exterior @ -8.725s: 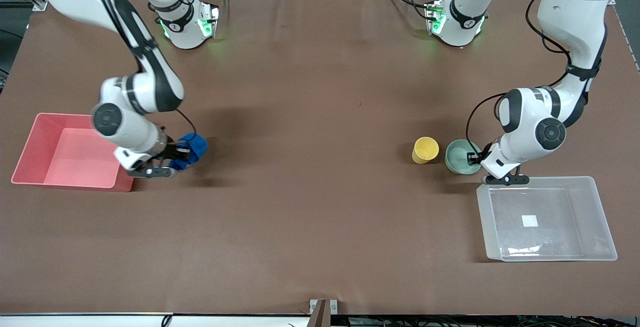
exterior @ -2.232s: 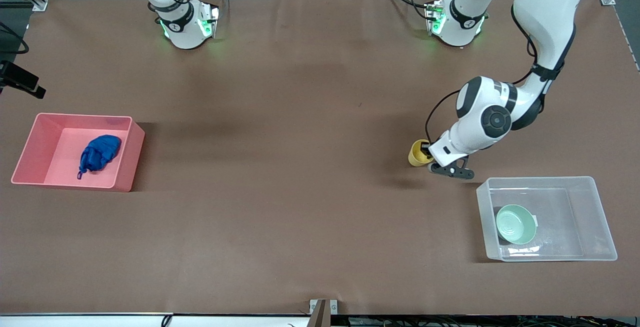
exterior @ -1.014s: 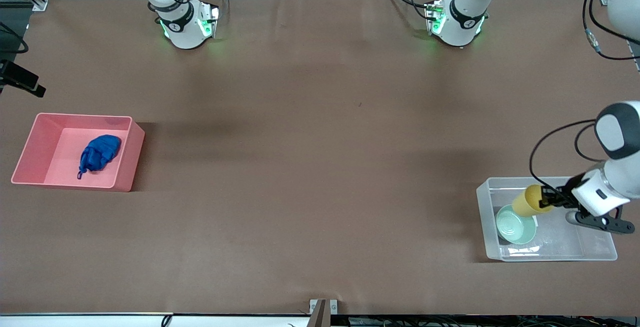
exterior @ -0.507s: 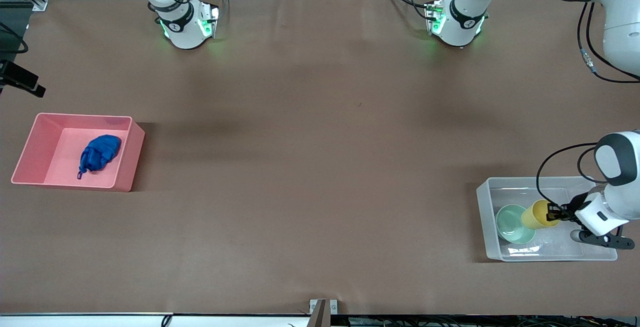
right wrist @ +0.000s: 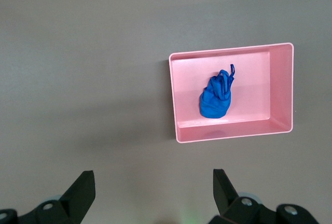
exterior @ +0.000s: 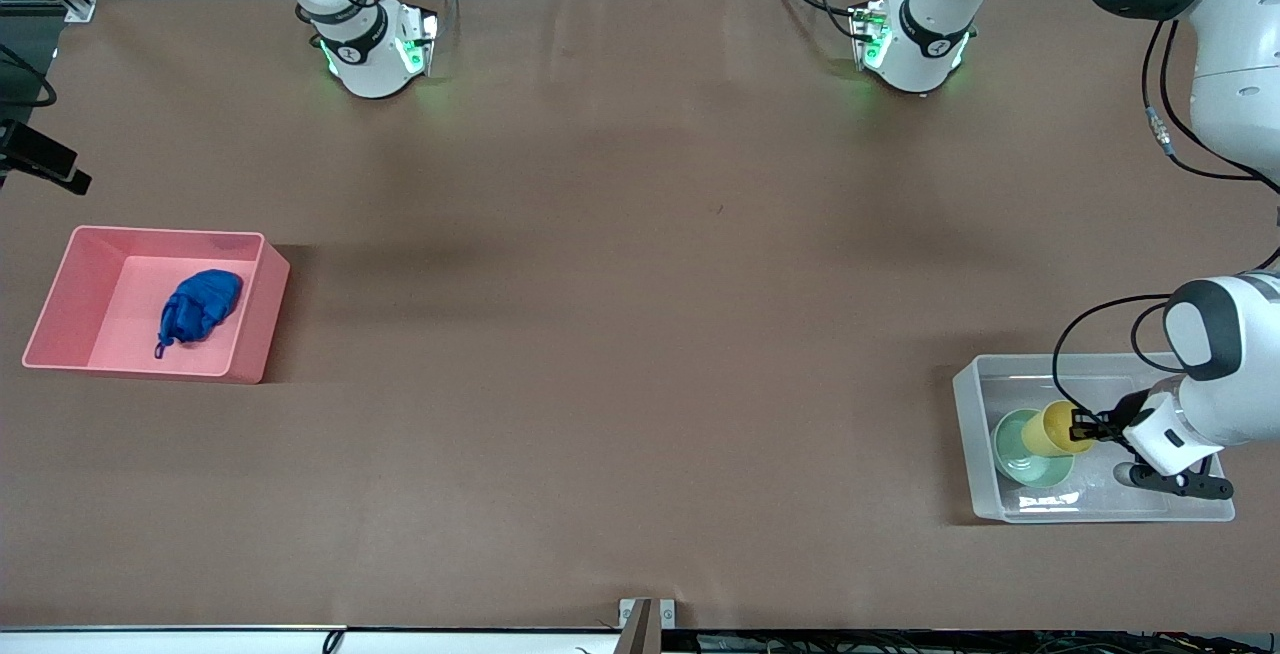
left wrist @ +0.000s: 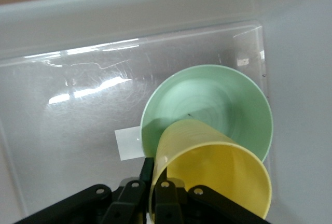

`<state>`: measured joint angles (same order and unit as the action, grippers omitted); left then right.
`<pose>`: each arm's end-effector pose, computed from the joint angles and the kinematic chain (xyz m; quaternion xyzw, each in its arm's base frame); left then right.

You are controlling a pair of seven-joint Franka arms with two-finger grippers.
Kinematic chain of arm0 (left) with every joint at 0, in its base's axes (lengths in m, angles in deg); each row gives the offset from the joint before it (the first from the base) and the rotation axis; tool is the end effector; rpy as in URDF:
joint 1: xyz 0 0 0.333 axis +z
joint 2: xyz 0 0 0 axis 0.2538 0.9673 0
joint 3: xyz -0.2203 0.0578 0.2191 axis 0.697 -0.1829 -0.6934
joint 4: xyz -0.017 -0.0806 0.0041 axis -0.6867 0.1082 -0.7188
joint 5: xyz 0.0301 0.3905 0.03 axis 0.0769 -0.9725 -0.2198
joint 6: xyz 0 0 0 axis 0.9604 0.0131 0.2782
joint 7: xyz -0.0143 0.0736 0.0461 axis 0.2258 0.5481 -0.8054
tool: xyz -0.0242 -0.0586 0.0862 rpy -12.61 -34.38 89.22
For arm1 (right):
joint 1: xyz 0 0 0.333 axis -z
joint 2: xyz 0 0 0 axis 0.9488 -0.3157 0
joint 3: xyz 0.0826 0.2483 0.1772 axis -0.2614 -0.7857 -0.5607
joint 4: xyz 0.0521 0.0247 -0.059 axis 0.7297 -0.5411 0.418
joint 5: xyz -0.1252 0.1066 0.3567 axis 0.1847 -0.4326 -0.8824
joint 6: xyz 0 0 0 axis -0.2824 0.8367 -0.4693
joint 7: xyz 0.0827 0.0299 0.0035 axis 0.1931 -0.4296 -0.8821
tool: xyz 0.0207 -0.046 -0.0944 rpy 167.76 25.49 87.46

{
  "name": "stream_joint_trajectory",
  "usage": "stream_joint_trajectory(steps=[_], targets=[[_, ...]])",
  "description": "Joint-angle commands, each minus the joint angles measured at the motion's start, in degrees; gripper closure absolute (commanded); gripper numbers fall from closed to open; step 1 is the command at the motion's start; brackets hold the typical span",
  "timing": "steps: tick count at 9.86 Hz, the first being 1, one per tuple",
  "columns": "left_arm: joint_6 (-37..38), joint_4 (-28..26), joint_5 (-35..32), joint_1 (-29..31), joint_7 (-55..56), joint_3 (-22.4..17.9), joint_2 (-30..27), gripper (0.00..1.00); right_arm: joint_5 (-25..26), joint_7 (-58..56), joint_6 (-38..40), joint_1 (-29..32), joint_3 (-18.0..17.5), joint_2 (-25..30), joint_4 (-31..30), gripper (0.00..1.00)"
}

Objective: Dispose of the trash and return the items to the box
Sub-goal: 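Lower the yellow cup into the green bowl and open the left gripper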

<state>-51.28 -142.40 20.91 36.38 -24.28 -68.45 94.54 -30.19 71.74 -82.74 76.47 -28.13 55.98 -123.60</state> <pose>0.7353 0.1153 0.2471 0.9958 -0.0823 0.0085 0.0388 0.5377 -0.0689 0.6521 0.9974 -0.0695 -0.0189 0.0081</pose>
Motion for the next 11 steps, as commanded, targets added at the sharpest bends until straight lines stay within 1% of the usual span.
stream_joint_trajectory(steps=[1, 2, 3, 4, 5, 6, 7, 10, 11], targets=[[-0.85, 0.71, -1.35, -0.67, 0.89, -0.6, 2.62, 0.98, 0.36, -0.19, -0.07, -0.04, 0.09, 1.15, -1.2, 0.0], [-1.89, 0.27, -1.44, -0.76, 0.97, -0.6, 2.54, 0.94, 0.36, -0.19, -0.07, -0.04, 0.09, 1.15, -1.2, 0.0], [-1.91, 0.27, -1.09, -0.68, 0.97, -0.6, 2.28, 0.7, 0.36, -0.19, 0.02, -0.04, 0.09, 1.15, -1.2, 0.0], [-1.91, 0.18, -1.35, -0.59, 2.02, -0.51, 1.84, 0.28, 0.36, -0.19, 0.02, -0.04, 0.09, 1.15, -1.2, 0.0], [-1.64, 0.18, -1.53, -0.67, 2.9, -0.16, 0.7, 0.0, 0.36, -0.19, 0.02, -0.04, 0.09, 1.15, -1.2, 0.0], [-1.03, 0.18, -1.53, -1.02, 2.82, 0.02, -0.96, 0.0, 0.36, -0.19, 0.02, -0.04, 0.09, 1.15, -1.2, 0.0], [1.41, 0.18, -1.53, -1.11, 2.65, 0.28, -3.24, 0.0, 0.36, -0.19, 0.02, -0.04, 0.09, 1.15, -1.2, 0.0], [10.45, -0.08, -1.35, -1.11, 4.22, 4.05, -13.78, 0.0, 0.36, -0.27, 0.02, 0.04, 0.09, 1.15, -1.2, 0.0], [14.14, -1.22, -1.35, -1.11, 5.36, 5.8, -17.9, 0.0, 0.36, -0.27, 0.02, 0.04, 0.09, 1.15, -1.2, 0.0]])
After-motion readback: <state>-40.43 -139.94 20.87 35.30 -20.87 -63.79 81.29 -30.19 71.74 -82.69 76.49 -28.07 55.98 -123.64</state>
